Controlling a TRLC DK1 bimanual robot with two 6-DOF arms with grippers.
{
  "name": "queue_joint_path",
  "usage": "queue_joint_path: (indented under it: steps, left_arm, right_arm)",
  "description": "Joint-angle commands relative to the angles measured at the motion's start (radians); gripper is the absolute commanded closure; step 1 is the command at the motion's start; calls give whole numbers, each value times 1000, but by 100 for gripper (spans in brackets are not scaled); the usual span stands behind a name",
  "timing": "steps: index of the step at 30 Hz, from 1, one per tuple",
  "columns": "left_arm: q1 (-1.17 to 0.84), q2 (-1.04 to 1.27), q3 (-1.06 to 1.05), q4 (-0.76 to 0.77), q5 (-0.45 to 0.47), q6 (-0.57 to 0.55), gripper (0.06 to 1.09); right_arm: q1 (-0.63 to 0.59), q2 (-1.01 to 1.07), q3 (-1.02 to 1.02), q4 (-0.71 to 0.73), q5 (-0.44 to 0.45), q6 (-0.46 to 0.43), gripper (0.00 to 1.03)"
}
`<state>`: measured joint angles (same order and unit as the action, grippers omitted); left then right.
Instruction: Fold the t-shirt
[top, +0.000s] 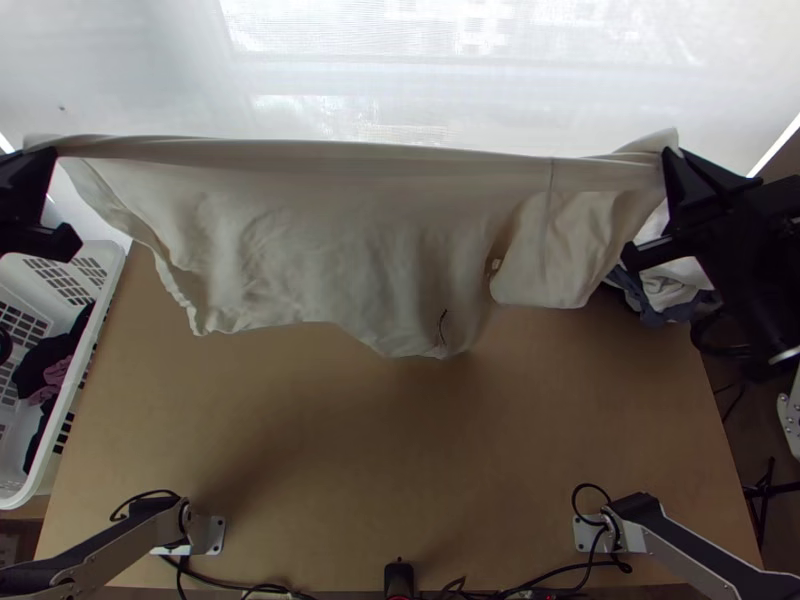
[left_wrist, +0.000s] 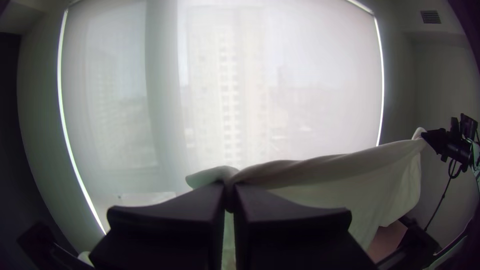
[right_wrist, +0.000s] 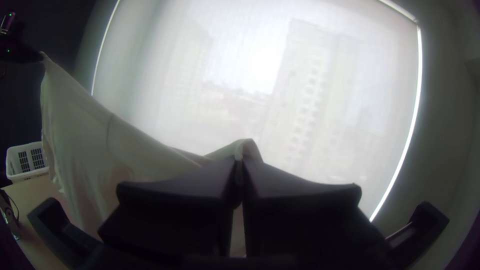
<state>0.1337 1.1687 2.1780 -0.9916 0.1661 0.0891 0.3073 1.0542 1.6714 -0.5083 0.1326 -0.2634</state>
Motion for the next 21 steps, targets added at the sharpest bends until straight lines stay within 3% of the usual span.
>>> queue_joint_path:
  steps: [1, 5, 12, 21]
  left_arm:
    - [23, -127, -37, 136, -97, -11, 105]
    - [41, -210, -96, 237, -119, 11, 105]
    - [57, -297, -96, 281, -119, 77, 105]
    - [69, -399, -99, 249, -83, 156, 105]
  right_arm:
    - [3, -88, 31, 31, 29, -48, 100]
    - [7, -134, 51, 40, 29, -80, 100]
    - [7, -226, 70, 47, 27, -189, 100]
    - [3, -329, 102, 71, 24, -264, 100]
